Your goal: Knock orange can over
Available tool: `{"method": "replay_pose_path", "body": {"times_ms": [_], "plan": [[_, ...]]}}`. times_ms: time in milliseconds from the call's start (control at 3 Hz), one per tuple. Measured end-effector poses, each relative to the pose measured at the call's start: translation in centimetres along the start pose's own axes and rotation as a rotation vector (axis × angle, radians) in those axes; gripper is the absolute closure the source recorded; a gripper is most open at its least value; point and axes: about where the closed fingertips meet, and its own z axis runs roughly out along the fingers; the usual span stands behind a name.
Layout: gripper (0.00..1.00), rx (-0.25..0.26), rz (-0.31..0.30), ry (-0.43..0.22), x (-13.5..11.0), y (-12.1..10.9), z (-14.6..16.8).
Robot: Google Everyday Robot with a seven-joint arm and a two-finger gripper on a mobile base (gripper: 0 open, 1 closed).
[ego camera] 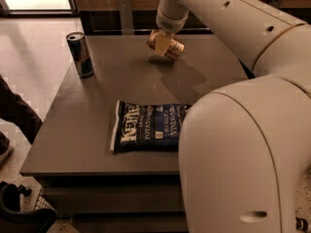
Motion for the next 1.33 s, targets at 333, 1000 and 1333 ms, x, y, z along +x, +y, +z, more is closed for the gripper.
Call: {"method": "replay_pose_path", "body": {"times_ms": [333, 1000, 1333], "plan": [[1.00, -0.014, -0.031, 0.036, 0.0, 0.5, 2.0], [0.84, -0.099, -0.095, 0.075, -0.8, 2.4, 5.1], [0.59, -0.102, -0.095, 0.078, -0.8, 2.5, 5.3]]}}
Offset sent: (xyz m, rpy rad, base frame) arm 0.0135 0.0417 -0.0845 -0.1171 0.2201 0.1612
